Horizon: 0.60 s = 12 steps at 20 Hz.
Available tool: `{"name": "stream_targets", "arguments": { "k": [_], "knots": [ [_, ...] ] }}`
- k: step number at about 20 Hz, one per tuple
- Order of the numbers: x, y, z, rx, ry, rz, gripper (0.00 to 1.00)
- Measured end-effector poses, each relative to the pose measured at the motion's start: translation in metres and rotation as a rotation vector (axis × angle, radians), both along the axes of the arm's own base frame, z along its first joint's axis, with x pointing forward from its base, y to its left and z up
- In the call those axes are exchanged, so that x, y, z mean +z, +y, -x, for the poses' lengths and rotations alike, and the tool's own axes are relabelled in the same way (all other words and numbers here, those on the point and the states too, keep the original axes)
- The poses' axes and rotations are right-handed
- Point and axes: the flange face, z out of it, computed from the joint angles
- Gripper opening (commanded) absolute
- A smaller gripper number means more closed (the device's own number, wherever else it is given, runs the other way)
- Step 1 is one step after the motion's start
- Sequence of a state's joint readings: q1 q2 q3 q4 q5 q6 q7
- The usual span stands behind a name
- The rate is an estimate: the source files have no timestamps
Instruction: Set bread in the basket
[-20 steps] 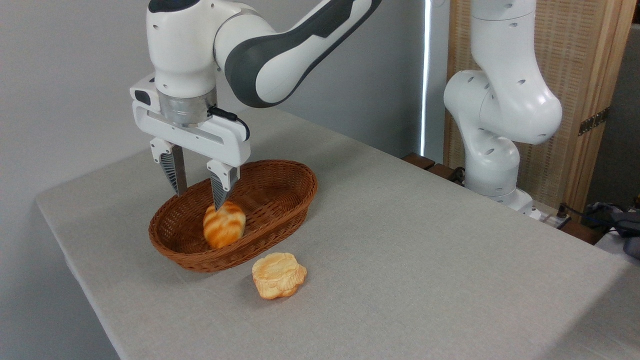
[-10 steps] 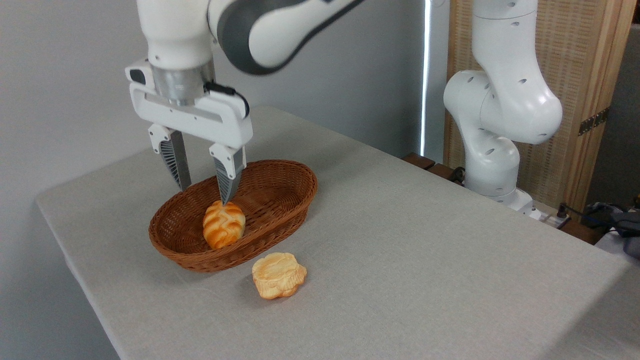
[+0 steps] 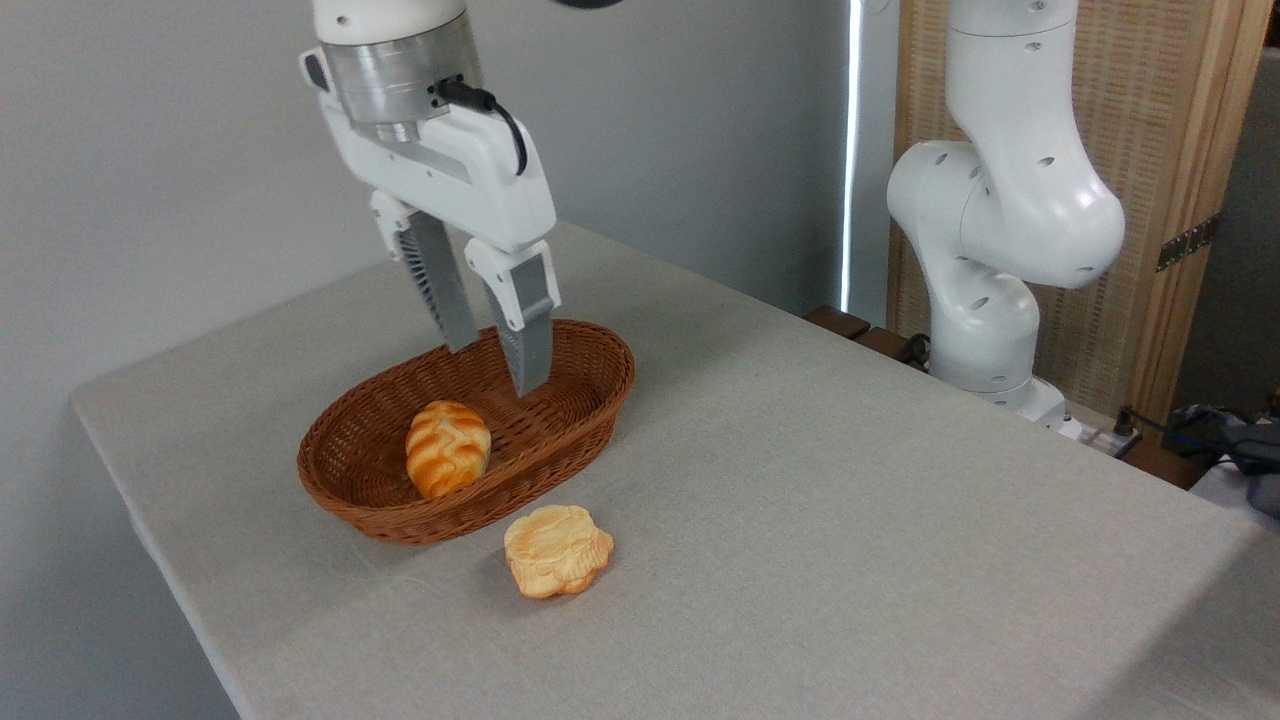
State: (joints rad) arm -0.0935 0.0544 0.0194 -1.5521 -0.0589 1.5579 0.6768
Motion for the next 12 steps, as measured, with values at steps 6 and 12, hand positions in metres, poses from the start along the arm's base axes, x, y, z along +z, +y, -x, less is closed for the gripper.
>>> {"name": "stream_targets", "arguments": {
  "k": [6, 12],
  "knots": [
    [0.035, 0.042, 0.016, 0.004, -0.054, 0.005, 1.0],
    [0.035, 0.041, 0.016, 0.056, -0.051, 0.005, 1.0]
  ]
}}
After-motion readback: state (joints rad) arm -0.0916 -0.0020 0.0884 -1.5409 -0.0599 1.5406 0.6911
